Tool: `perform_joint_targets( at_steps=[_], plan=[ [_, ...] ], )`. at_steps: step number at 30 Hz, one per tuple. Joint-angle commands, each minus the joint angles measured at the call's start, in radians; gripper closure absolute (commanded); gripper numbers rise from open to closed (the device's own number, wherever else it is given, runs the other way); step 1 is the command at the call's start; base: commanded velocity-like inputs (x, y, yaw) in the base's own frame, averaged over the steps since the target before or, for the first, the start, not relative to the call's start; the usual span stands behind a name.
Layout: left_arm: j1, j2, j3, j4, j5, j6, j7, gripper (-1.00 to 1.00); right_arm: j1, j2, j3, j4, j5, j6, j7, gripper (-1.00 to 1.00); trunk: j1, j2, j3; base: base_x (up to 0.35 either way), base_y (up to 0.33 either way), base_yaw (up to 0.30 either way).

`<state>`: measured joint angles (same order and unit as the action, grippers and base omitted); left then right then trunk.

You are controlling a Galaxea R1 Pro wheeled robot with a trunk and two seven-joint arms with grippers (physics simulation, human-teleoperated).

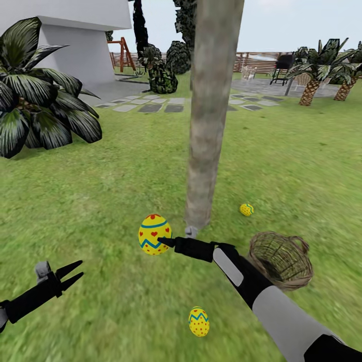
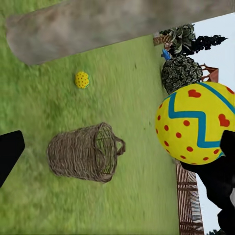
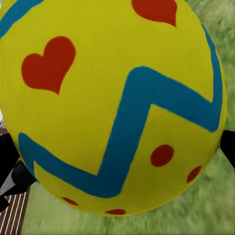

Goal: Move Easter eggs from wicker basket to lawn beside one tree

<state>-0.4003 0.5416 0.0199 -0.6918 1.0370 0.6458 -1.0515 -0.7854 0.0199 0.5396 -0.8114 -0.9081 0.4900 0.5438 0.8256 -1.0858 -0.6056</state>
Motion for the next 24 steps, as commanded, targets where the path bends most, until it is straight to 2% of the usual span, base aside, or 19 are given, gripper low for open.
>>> perform_joint_targets(
  at_steps=[1, 6, 8, 24],
  plan=[
    [0.0, 0.0, 0.0, 0.0, 0.0, 0.0, 0.0, -1.0, 0.0, 0.0, 0.0, 0.001, -0.003, 0.0, -0.001, 1.0, 0.0, 0.0, 0.0, 0.0, 0.275, 0.0],
    [0.0, 0.0, 0.0, 0.0, 0.0, 0.0, -0.001, -1.0, 0.0, -0.001, 0.0, 0.001, -0.002, -0.002, -0.001, 1.0, 0.0, 0.0, 0.0, 0.0, 0.275, -0.137],
    [0.0, -0.01, 0.0, -0.001, -0.001, 0.0, -0.001, -1.0, 0.0, -0.001, 0.0, 0.001, -0.002, -0.014, -0.002, 1.0, 0.0, 0.0, 0.0, 0.0, 0.275, -0.141],
    [0.0, -0.016, 0.0, -0.002, -0.002, 0.001, -0.001, -1.0, 0.0, -0.003, -0.003, 0.001, -0.003, -0.034, -0.005, 1.0, 0.0, 0.0, -0.001, 0.0, 0.275, -0.032]
  ],
)
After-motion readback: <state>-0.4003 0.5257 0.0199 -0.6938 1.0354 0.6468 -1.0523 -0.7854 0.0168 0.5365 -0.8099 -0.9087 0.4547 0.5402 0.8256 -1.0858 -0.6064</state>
